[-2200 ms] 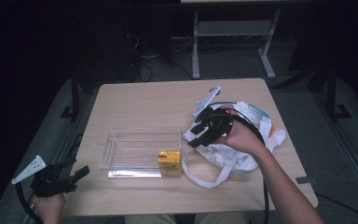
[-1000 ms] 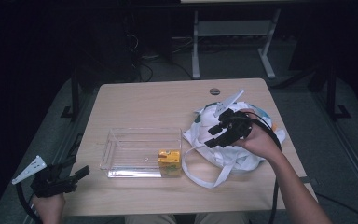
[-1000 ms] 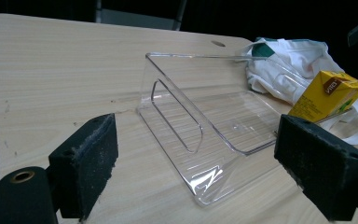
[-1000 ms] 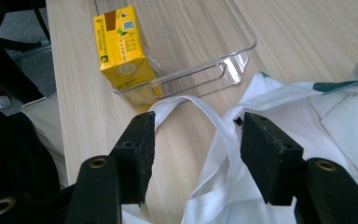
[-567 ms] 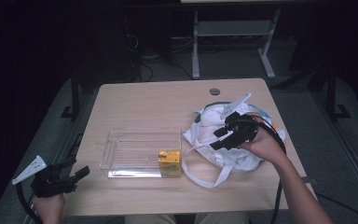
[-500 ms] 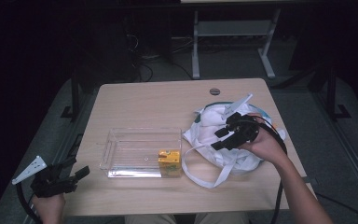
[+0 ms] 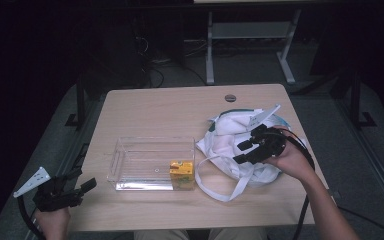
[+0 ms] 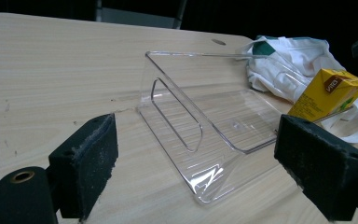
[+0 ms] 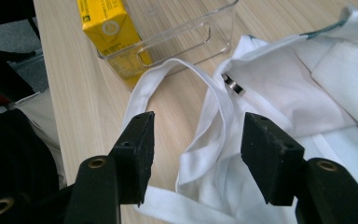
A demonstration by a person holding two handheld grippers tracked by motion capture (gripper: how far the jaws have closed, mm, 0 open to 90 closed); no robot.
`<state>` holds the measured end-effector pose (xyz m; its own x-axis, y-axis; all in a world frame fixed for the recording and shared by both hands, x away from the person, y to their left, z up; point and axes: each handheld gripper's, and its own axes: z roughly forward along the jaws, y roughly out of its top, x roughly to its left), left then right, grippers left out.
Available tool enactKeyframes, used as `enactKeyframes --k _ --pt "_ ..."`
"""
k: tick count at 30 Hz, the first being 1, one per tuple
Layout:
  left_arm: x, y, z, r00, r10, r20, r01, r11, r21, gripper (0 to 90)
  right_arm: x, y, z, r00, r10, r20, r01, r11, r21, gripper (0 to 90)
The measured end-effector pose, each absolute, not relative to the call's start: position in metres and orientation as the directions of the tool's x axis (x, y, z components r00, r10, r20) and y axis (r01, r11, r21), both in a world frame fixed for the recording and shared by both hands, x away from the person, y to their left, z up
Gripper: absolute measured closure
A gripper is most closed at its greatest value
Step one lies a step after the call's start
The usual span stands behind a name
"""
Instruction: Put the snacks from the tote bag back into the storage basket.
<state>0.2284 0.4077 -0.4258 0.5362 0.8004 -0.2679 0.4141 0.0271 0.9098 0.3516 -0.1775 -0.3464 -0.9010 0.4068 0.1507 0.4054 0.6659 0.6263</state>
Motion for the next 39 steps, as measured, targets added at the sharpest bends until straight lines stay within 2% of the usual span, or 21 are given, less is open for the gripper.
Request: enactKeyframes --k 9,39 --pt "0.228 0.407 -0.426 0.537 0.801 -0.267 0.415 0.025 0.909 13.0 0.345 -0.194 -0.354 -0.875 0.446 0.187 0.457 0.634 0.624 43.8" --pt "0.228 0.405 -0.425 0.540 0.802 -0.256 0.415 0.012 0.910 13.0 0.320 -0.247 -0.388 -0.814 0.535 0.226 0.535 0.539 0.651 42.4"
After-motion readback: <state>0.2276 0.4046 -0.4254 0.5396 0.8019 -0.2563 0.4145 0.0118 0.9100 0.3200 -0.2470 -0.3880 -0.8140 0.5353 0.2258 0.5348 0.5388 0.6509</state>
